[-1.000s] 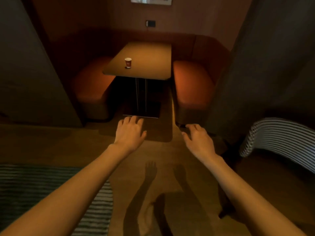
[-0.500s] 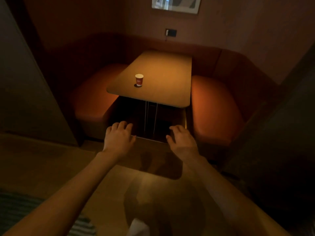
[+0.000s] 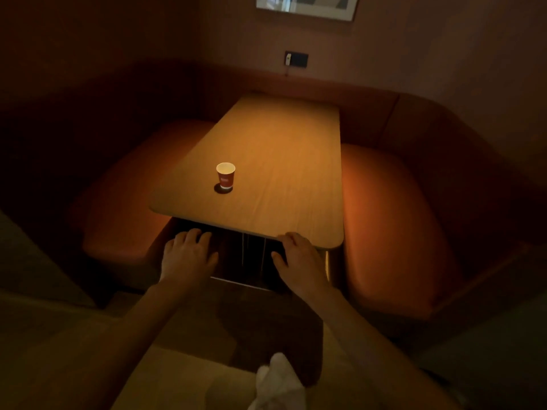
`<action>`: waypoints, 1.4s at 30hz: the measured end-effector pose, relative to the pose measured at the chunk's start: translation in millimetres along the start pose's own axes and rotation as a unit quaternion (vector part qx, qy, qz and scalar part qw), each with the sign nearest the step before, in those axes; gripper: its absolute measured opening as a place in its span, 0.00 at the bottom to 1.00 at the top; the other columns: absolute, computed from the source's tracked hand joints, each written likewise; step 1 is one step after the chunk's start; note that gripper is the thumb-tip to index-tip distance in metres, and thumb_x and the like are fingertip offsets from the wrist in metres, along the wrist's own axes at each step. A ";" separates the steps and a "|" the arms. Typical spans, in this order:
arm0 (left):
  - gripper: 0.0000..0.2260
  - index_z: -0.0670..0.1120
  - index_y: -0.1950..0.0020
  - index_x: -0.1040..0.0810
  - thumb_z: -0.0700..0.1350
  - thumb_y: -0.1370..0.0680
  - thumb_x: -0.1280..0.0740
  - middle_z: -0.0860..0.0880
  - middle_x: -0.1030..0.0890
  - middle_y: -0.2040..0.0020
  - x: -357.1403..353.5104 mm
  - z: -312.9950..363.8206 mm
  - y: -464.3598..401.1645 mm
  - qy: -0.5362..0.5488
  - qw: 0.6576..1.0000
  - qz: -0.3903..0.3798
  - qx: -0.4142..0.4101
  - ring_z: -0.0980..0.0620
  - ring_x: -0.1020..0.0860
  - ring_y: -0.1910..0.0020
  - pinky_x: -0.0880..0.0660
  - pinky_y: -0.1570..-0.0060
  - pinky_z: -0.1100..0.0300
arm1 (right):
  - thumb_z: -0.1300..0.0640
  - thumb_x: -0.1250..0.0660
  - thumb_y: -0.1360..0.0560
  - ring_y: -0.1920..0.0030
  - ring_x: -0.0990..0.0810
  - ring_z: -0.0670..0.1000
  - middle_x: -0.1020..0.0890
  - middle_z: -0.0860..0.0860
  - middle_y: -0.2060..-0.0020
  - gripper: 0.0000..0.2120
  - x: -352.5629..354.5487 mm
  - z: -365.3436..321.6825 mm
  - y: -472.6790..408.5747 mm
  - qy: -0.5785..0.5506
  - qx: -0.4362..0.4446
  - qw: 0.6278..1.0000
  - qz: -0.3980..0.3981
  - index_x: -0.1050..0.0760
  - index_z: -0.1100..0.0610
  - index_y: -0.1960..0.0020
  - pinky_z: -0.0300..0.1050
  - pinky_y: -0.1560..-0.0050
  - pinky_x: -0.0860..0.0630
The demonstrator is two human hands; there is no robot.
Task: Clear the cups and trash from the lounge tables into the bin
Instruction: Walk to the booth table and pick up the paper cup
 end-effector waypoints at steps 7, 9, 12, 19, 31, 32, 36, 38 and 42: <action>0.24 0.48 0.28 0.35 0.56 0.21 0.41 0.45 0.33 0.28 1.4 2.8 -156.2 0.007 0.999 0.021 0.027 0.45 0.35 0.29 0.36 0.33 0.48 | 0.49 0.44 0.19 0.31 0.35 0.52 0.32 0.53 0.30 0.21 3.7 41.8 -179.8 -0.005 0.023 1.000 0.005 0.35 0.55 0.28 0.49 0.33 0.33; 0.24 0.48 0.27 0.36 0.56 0.21 0.41 0.45 0.34 0.28 -7.8 -7.0 -183.4 0.011 0.999 0.009 0.049 0.45 0.36 0.29 0.35 0.33 0.47 | 0.49 0.43 0.19 0.31 0.34 0.52 0.31 0.53 0.31 0.21 -4.4 44.2 -218.1 -0.009 0.029 1.000 -0.003 0.35 0.55 0.28 0.49 0.34 0.32; 0.24 0.48 0.28 0.35 0.56 0.21 0.41 0.45 0.34 0.28 -23.4 -28.2 -220.3 0.017 0.996 -0.002 0.086 0.45 0.35 0.30 0.34 0.34 0.48 | 0.49 0.43 0.19 0.31 0.34 0.51 0.31 0.52 0.31 0.21 -27.8 45.5 -268.1 -0.018 0.051 0.998 -0.025 0.35 0.55 0.29 0.48 0.34 0.31; 0.24 0.48 0.28 0.36 0.55 0.21 0.41 0.44 0.33 0.28 -58.5 -79.2 -313.9 0.054 0.989 -0.024 0.135 0.45 0.33 0.31 0.31 0.36 0.49 | 0.43 0.34 0.25 0.32 0.33 0.50 0.33 0.49 0.30 0.31 -101.0 51.5 -391.3 -0.102 0.036 0.992 -0.069 0.40 0.51 0.27 0.43 0.39 0.32; 0.23 0.48 0.27 0.36 0.54 0.20 0.40 0.47 0.35 0.27 -115.2 -136.0 -419.0 0.123 0.973 -0.086 0.176 0.48 0.34 0.31 0.33 0.34 0.51 | 0.43 0.23 0.37 0.28 0.39 0.50 0.40 0.48 0.27 0.52 -236.7 34.1 -493.6 -0.219 -0.052 0.955 -0.191 0.51 0.51 0.24 0.45 0.35 0.35; 0.23 0.48 0.27 0.36 0.54 0.20 0.40 0.47 0.35 0.27 -120.8 -138.9 -422.3 0.128 0.971 -0.092 0.181 0.48 0.34 0.31 0.33 0.35 0.51 | 0.44 0.23 0.37 0.28 0.39 0.50 0.40 0.48 0.27 0.52 -244.2 35.7 -495.1 -0.210 -0.056 0.956 -0.198 0.51 0.51 0.24 0.46 0.34 0.35; 0.23 0.49 0.27 0.36 0.54 0.21 0.40 0.47 0.35 0.27 -139.1 -146.0 -424.4 0.141 0.962 -0.115 0.202 0.47 0.34 0.31 0.31 0.36 0.50 | 0.44 0.25 0.35 0.32 0.34 0.50 0.35 0.47 0.30 0.46 -260.2 37.6 -499.0 -0.183 -0.052 0.965 -0.181 0.46 0.51 0.25 0.47 0.38 0.30; 0.22 0.49 0.28 0.35 0.54 0.21 0.40 0.47 0.35 0.28 -142.3 -148.4 -422.6 0.159 0.958 -0.111 0.213 0.47 0.33 0.31 0.31 0.37 0.50 | 0.44 0.26 0.35 0.35 0.31 0.50 0.33 0.46 0.33 0.43 -259.0 33.7 -503.0 -0.183 -0.039 0.969 -0.164 0.43 0.50 0.26 0.47 0.41 0.27; 0.21 0.49 0.29 0.33 0.52 0.21 0.39 0.47 0.34 0.29 -138.5 -150.5 -416.5 0.264 0.922 -0.096 0.266 0.49 0.30 0.35 0.28 0.40 0.54 | 0.45 0.26 0.35 0.39 0.30 0.46 0.34 0.45 0.36 0.40 -236.8 20.4 -509.3 -0.223 -0.010 0.966 -0.131 0.40 0.49 0.28 0.45 0.47 0.26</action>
Point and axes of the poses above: each hand's wrist, its own y-axis away from the middle knuckle, its own x-axis out of the back of the hand, z = x × y, the point moved 7 cm from there along -y, towards the middle knuckle
